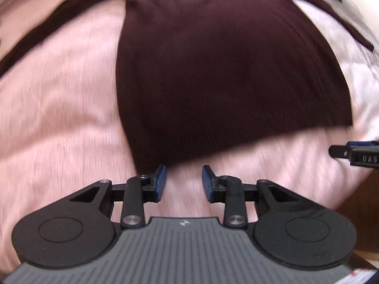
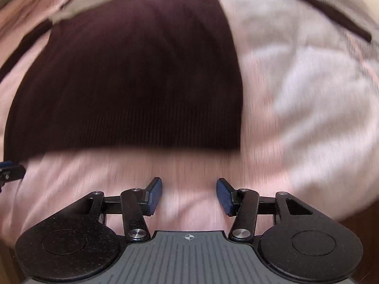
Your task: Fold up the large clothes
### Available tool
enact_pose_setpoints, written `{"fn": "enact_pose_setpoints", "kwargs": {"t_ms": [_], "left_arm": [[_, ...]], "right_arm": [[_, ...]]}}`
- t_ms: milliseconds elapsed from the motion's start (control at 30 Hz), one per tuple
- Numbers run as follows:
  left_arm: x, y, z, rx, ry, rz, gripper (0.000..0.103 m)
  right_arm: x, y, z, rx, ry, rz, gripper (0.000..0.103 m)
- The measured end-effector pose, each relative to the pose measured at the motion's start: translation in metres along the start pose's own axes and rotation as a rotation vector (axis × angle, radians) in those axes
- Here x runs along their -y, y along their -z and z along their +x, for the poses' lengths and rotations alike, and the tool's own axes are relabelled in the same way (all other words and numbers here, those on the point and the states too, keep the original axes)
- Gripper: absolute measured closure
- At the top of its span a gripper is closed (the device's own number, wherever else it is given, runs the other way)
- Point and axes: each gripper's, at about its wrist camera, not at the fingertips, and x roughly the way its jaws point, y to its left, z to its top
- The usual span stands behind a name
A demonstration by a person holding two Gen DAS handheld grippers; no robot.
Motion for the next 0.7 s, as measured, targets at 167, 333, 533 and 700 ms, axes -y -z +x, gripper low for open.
{"fn": "enact_pose_setpoints", "kwargs": {"t_ms": [167,333,533,700], "left_arm": [[0.007,-0.006,-0.072,-0.013,-0.005,-0.063,0.073],[0.043,-0.025,-0.173,0.146,-0.074,-0.024,0.063],[0.085,-0.022,-0.254,0.288,-0.164,-0.047,0.040],[0.105,-0.010,-0.283,0.295,-0.171,-0.083,0.039]], "right_arm": [[-0.006,-0.006,-0.072,0.020,-0.077,-0.032,0.054],[-0.010,-0.034,-0.179,0.172,-0.159,-0.073,0.052],[-0.015,-0.036,-0.262,0.294,-0.199,-0.178,0.046],[0.001,-0.026,-0.293,0.282,-0.206,-0.193,0.043]]}}
